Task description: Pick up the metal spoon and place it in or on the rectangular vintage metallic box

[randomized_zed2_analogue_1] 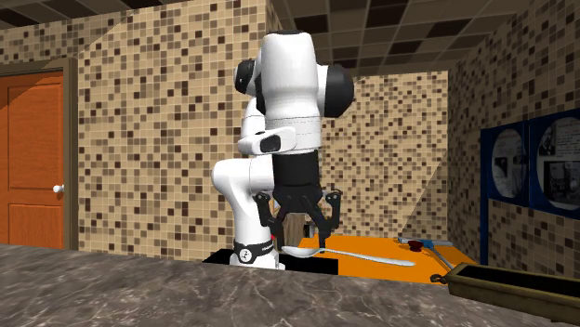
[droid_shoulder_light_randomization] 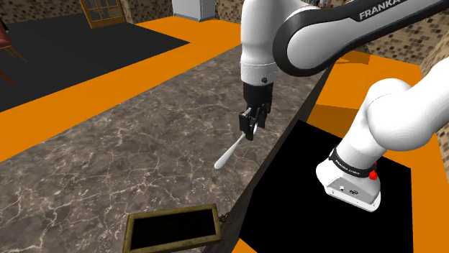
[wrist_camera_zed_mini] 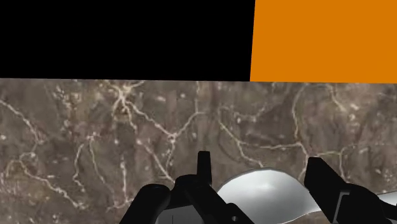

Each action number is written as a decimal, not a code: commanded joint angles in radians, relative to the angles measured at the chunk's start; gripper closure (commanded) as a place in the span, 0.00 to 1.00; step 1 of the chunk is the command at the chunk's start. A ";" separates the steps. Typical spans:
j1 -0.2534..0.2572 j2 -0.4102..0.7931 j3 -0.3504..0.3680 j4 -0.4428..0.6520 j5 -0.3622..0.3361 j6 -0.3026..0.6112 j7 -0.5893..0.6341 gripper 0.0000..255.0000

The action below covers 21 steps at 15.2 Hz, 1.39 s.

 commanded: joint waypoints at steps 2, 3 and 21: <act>0.000 -0.022 -0.008 0.027 -0.005 -0.049 0.004 1.00; 0.000 -0.028 -0.011 0.036 -0.006 -0.064 0.005 1.00; 0.048 0.118 0.153 0.299 0.024 -0.136 0.244 1.00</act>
